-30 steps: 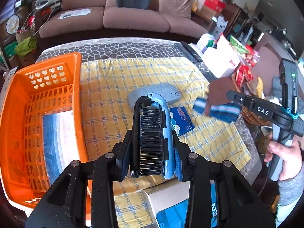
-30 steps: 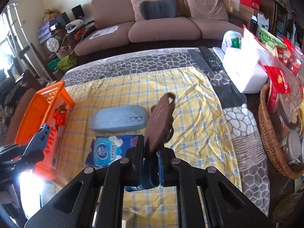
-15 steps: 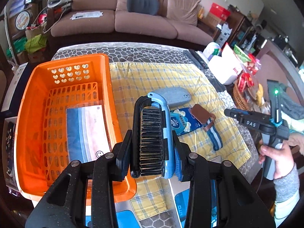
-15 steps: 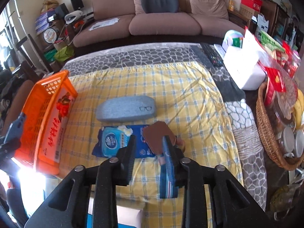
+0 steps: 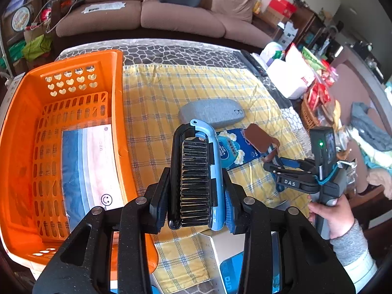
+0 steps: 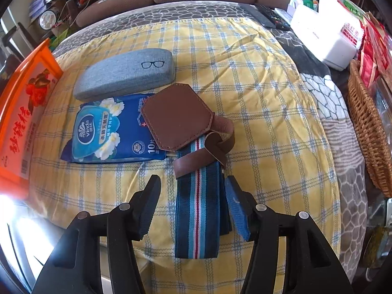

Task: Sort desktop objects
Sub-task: 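Carry the hairbrush in the left tool and the strap in the right tool over the basket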

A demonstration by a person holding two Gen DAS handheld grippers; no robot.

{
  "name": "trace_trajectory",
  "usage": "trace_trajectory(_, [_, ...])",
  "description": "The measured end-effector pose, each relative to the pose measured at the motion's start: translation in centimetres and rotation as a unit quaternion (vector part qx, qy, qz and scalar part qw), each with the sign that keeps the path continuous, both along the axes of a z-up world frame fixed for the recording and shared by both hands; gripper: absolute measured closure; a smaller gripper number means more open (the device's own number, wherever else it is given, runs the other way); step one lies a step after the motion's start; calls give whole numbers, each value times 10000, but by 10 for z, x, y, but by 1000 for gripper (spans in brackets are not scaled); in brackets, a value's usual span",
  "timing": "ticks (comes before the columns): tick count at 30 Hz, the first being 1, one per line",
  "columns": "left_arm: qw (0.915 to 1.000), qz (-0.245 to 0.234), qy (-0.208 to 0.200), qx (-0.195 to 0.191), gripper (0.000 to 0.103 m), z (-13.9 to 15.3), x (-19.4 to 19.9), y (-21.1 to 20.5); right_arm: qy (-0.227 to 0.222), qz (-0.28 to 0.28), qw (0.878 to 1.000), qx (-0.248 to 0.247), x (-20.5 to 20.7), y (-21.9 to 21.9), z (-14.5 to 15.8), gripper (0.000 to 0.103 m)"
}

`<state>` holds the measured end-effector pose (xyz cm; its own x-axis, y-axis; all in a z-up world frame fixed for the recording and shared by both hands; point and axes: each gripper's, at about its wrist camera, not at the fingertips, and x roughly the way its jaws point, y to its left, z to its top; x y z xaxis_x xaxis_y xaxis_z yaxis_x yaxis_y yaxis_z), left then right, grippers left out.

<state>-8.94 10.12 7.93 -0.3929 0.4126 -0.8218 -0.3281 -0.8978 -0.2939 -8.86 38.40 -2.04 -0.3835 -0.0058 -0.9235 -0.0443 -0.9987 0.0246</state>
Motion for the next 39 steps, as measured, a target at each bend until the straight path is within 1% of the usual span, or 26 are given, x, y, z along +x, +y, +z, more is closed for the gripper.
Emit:
trace_trajectory(2, [10000, -11, -27, 1, 68, -3, -2, 2, -40, 66, 10000, 52, -2, -2, -7, 47])
trace_trajectory(3, [10000, -12, -38, 0, 68, -4, -3, 3, -63, 110, 9998, 149, -2, -4, -10, 57])
trace_trajectory(4, [10000, -17, -43, 5, 68, -5, -3, 4, -73, 155, 9993, 324, -2, -5, -12, 68])
trace_trajectory(5, [10000, -21, -46, 11, 68, -5, -4, 4, -52, 212, 9988, 436, -2, -6, -14, 68])
trace_trajectory(6, [10000, -25, -52, 12, 68, -6, -4, 5, -10, 232, 9989, 411, 0, -5, -13, 68])
trace_trajectory(9, [10000, -44, -57, 14, 68, -6, -3, 6, 124, 95, 9996, 219, 3, 5, -8, 69])
trace_trajectory(12, [10000, -35, -34, 48, 68, -2, -1, 5, 267, -60, 9996, -4, 4, 14, 6, 69])
trace_trajectory(15, [9999, -6, 13, 103, 68, 5, 1, 1, 461, -180, 9986, -183, 5, 20, 29, 69])
trace_trajectory(22, [9994, 92, 210, 266, 68, 35, 11, -17, 954, -82, 9953, -164, 11, 8, 96, 69])
trace_trajectory(26, [9986, 214, 360, 320, 68, 54, 16, -39, 1188, 145, 9928, -86, 14, -18, 133, 69])
trace_trajectory(30, [9975, 401, 479, 319, 68, 69, 21, -73, 1374, 417, 9896, -55, 15, -54, 162, 69])
trace_trajectory(33, [9966, 592, 517, 258, 68, 73, 24, -104, 1467, 635, 9871, -114, 12, -86, 177, 69])
trace_trajectory(39, [9936, 1014, 485, 86, 68, 69, 24, -171, 1543, 1006, 9820, -415, -2, -150, 189, 69])
